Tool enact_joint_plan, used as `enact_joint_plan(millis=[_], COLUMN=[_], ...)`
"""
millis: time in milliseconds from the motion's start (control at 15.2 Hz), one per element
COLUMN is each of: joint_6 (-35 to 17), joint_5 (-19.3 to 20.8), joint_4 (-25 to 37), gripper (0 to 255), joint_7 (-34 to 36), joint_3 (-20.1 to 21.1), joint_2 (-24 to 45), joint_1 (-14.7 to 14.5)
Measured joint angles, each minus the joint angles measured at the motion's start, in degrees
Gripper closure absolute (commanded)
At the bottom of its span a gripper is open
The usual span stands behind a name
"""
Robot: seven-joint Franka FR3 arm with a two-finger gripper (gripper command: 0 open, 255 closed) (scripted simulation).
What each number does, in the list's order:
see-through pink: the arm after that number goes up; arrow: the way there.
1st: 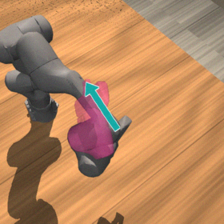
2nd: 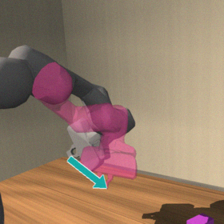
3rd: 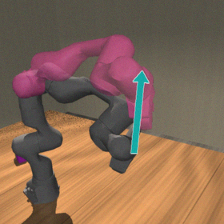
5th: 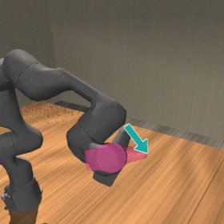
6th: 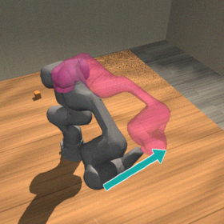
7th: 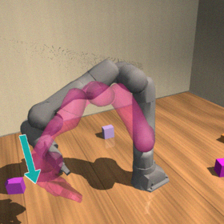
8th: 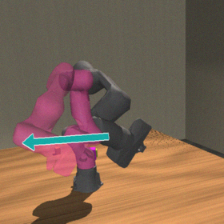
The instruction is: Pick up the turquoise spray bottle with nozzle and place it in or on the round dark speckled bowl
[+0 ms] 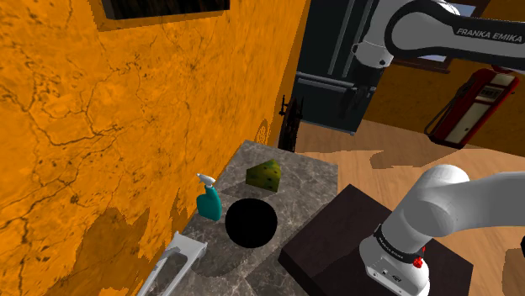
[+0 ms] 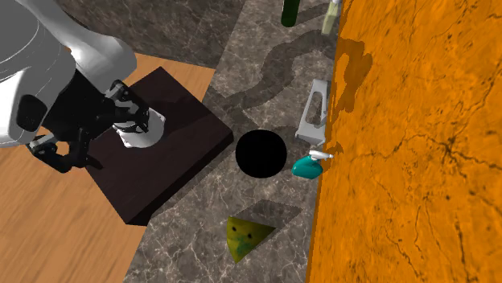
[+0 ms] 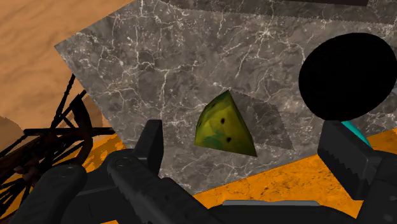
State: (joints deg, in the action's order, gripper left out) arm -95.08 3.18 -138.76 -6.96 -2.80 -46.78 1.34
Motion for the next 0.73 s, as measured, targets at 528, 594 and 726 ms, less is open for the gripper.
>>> enact_joint_plan(millis=[528,594,726], joint_6=[-8.28,-9.66,-12.07], joint_5=[-2.77,-3.35,-4.05], joint_4=[-0.81,-0.38,0.08], gripper=[0,0,0], joint_7=[2.97,3.86,4.78], joint_3=[4.04,5.08,6.40], joint_2=[8.19,10.06,13.09], joint_1=[-2.91,-3.54,-4.41])
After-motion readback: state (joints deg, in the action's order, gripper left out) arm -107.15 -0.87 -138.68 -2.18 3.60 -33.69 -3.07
